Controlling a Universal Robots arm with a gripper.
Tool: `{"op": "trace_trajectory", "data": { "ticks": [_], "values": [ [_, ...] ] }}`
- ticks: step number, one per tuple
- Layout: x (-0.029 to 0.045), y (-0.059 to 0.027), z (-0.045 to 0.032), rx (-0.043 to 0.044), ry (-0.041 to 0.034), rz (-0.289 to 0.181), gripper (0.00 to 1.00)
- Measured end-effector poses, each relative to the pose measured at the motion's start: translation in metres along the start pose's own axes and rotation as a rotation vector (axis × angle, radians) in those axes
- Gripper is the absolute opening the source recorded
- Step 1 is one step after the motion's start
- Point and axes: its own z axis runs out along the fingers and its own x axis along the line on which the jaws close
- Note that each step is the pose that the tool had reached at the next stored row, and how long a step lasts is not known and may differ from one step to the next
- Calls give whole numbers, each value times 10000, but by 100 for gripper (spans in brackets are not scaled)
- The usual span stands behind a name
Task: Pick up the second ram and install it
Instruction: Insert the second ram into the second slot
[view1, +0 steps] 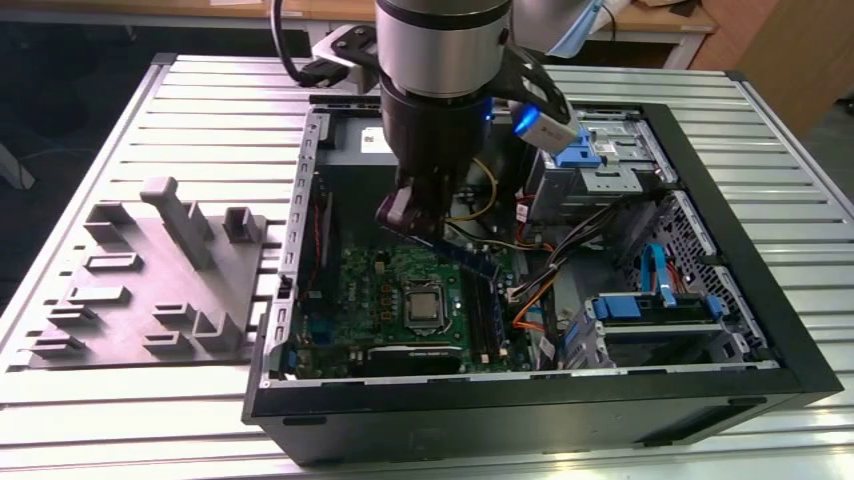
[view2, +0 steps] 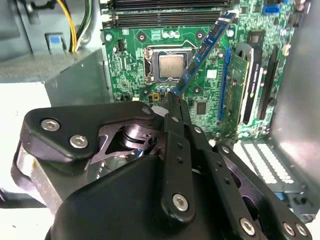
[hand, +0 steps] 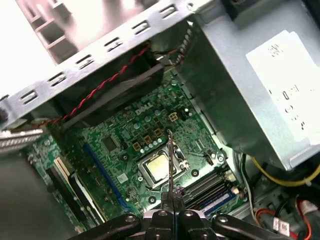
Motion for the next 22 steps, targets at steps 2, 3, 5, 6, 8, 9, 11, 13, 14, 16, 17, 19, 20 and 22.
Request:
{"op": "trace_trajectory", "data": {
  "ticks": [2, 3, 5, 6, 8, 9, 11, 13, 14, 16, 17, 19, 20, 22],
  "values": [
    [0, 0, 1, 12, 4, 360, 11],
    [0, 0, 1, 19, 7, 540, 11],
    [0, 0, 2, 30, 10, 877, 11],
    [0, 0, 2, 36, 12, 1042, 11],
    [0, 0, 3, 47, 17, 1381, 11],
    [0, 0, 4, 53, 18, 1556, 11],
    [0, 0, 5, 65, 22, 1883, 11],
    [0, 0, 7, 76, 26, 2227, 11],
    [0, 0, 8, 83, 28, 2407, 11],
    [0, 0, 11, 95, 33, 2765, 11],
    [0, 0, 12, 102, 36, 2957, 11],
    [1, 0, 15, 114, 39, 3316, 11],
    [1, 0, 16, 120, 42, 3495, 11],
    [1, 0, 19, 133, 46, 3855, 11]
  ]
}}
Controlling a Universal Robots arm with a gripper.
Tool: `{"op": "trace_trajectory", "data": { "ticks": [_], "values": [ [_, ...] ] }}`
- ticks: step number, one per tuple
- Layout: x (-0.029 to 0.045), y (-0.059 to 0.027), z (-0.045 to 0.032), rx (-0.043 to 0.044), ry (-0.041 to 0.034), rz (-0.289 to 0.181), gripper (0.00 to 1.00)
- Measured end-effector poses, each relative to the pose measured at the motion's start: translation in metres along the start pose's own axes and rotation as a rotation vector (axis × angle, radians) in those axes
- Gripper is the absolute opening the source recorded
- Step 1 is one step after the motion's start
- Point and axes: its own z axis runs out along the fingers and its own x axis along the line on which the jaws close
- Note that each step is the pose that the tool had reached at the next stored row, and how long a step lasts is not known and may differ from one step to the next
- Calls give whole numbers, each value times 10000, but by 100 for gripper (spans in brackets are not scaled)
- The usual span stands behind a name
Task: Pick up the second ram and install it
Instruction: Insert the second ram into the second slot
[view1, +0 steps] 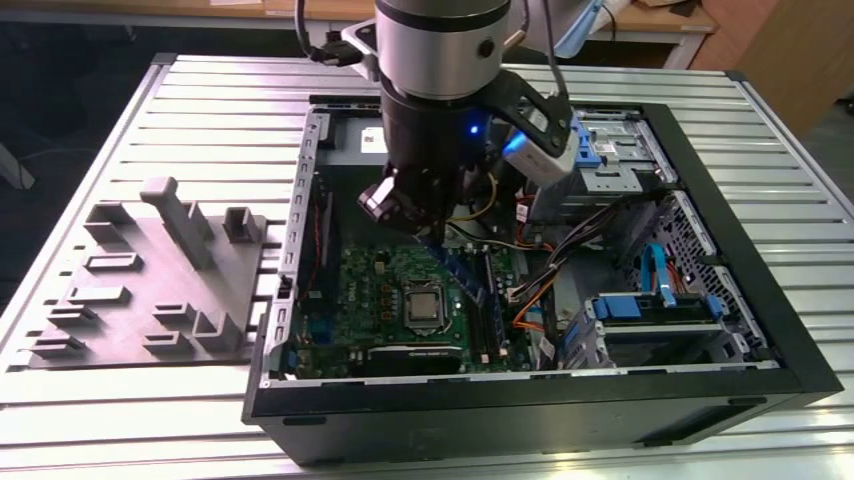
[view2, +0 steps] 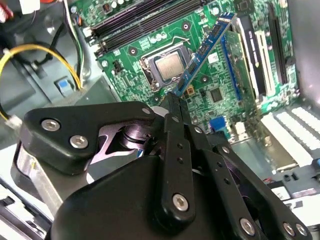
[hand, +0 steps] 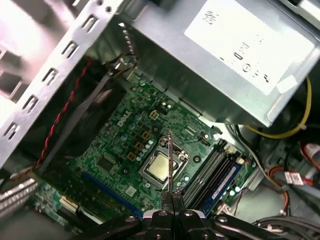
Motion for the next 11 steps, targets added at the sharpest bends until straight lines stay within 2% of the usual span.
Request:
{"op": "trace_trajectory", "data": {
  "ticks": [11],
  "values": [
    [1, 0, 14, 68, 22, 1977, 11]
  ]
}}
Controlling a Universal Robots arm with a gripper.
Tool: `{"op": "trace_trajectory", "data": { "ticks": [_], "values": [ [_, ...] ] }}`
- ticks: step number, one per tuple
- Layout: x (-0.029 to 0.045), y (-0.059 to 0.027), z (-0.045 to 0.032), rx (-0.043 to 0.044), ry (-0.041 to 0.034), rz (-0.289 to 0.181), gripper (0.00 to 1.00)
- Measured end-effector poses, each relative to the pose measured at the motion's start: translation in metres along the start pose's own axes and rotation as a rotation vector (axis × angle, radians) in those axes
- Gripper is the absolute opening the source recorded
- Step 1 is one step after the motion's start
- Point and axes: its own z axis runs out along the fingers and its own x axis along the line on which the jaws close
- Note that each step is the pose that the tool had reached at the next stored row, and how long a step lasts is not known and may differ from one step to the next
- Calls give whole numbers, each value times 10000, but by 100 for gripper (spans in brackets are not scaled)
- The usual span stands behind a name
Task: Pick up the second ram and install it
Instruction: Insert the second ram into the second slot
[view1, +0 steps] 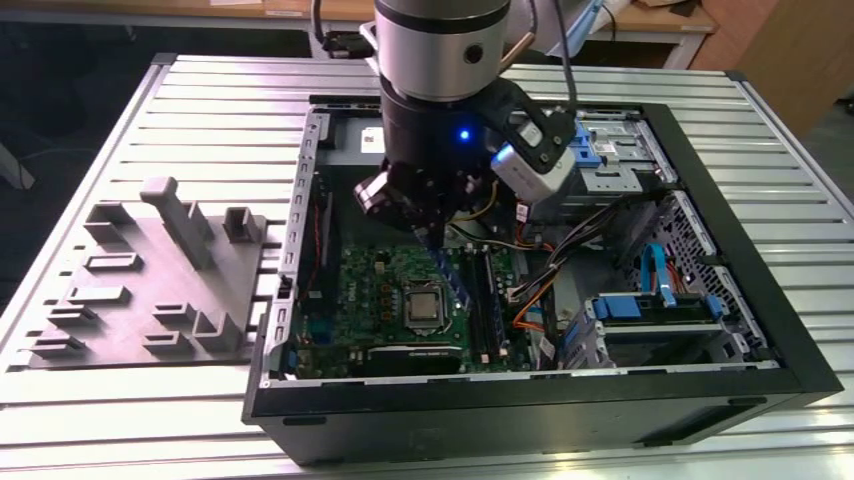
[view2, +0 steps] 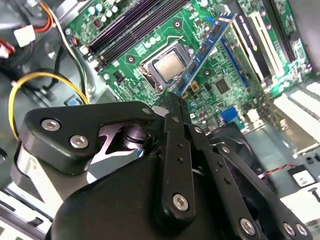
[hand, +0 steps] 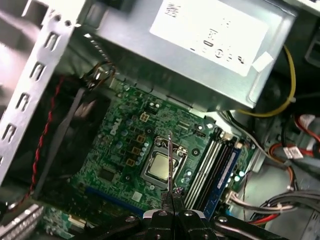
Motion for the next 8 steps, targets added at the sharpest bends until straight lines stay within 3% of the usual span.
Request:
{"op": "trace_trajectory", "data": {
  "ticks": [8],
  "values": [
    [0, 0, 19, 48, 16, 1448, 11]
  ]
}}
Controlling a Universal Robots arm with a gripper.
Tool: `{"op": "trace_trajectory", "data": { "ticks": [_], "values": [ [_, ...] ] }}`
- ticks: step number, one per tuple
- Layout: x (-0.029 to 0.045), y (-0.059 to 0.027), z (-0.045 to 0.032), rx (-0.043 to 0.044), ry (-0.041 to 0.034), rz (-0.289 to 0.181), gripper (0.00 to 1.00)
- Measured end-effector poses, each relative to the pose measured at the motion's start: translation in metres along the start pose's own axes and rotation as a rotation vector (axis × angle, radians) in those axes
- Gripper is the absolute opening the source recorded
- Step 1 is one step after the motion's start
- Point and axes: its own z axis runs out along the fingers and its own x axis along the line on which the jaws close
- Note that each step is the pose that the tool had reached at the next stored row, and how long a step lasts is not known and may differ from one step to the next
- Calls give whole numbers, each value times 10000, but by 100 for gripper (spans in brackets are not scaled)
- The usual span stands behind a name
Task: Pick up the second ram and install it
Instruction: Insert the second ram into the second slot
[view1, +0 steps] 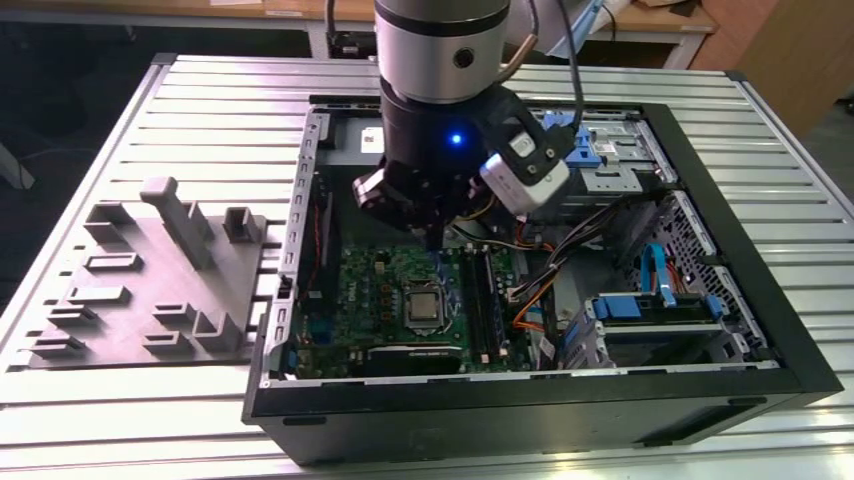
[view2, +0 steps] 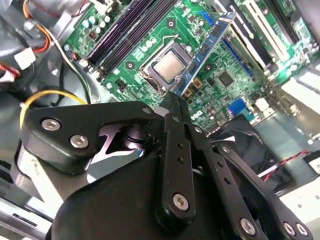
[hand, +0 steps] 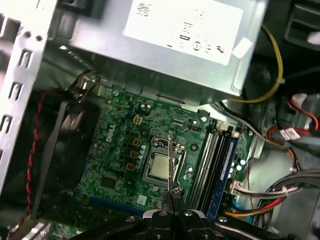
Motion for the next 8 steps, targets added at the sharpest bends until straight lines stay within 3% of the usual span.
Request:
{"op": "trace_trajectory", "data": {
  "ticks": [8],
  "values": [
    [1, 0, 23, 49, 17, 1414, 11]
  ]
}}
